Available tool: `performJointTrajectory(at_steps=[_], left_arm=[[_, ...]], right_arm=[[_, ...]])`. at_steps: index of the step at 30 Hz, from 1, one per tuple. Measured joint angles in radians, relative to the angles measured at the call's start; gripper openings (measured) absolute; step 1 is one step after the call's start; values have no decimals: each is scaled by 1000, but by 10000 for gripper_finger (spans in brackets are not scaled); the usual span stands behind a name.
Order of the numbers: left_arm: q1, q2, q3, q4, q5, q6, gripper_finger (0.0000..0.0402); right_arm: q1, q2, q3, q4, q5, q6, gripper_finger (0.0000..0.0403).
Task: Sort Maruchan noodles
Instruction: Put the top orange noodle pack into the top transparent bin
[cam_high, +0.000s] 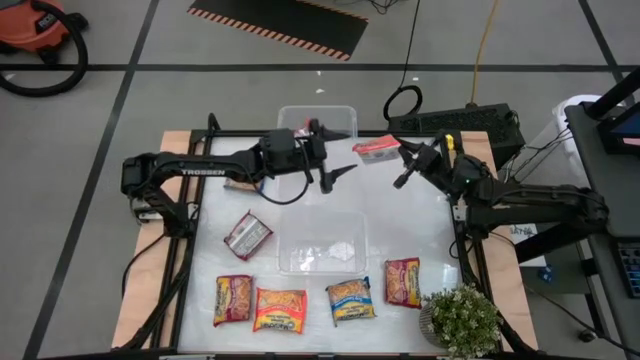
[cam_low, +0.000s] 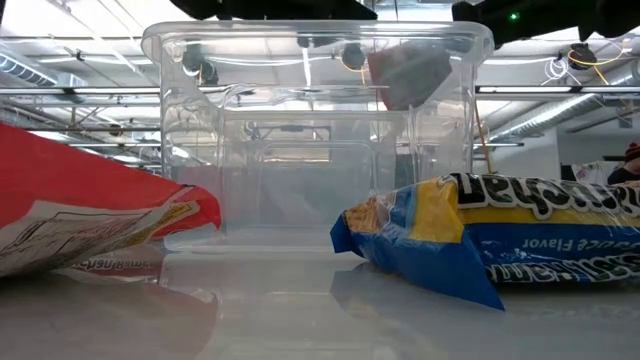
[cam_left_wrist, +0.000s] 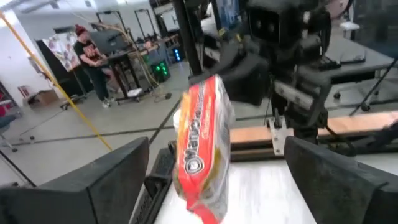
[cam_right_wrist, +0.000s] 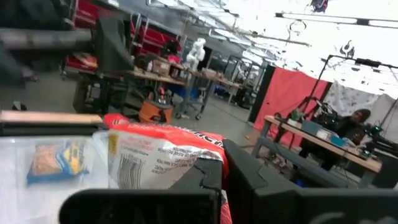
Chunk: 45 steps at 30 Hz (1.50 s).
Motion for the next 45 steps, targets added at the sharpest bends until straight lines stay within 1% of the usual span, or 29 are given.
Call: performJointTrajectory(at_steps=[8, 12, 14, 17, 20, 24, 31, 34, 36, 39, 42, 45], left_arm=[[21, 92, -1, 125, -31, 26, 381], [38, 116, -1, 134, -3, 26, 380], [44, 124, -1, 134, 11, 26, 374], [52, 135, -1, 136, 15, 32, 353], [57, 138, -1, 133, 15, 41, 323], [55, 137, -1, 134, 16, 87, 273], [53, 137, -1, 131, 22, 166, 170], [51, 137, -1, 129, 26, 173, 140], [52, 137, -1, 127, 26, 190, 132], [53, 134, -1, 118, 22, 224, 133], [54, 113, -1, 78, -1, 267, 141], [55, 80, -1, 13, -33, 351, 142]], right_arm=[[-1, 62, 0, 96, -50, -8, 0], [-1, 90, 1, 144, -80, -9, 0], [-1, 105, 1, 167, -100, -13, 0], [-1, 120, 1, 193, -101, -26, 0], [-1, 133, 1, 216, -102, -26, 0], [-1, 141, 1, 232, -122, -27, 0], [-1, 142, 1, 232, -123, -27, 0], [-2, 141, 1, 224, -123, -28, 0], [-2, 141, 1, 219, -122, -29, 0], [-2, 140, 1, 216, -118, -28, 7], [-1, 124, 1, 196, -96, -6, 30], [-1, 87, 1, 163, -89, 0, 63]])
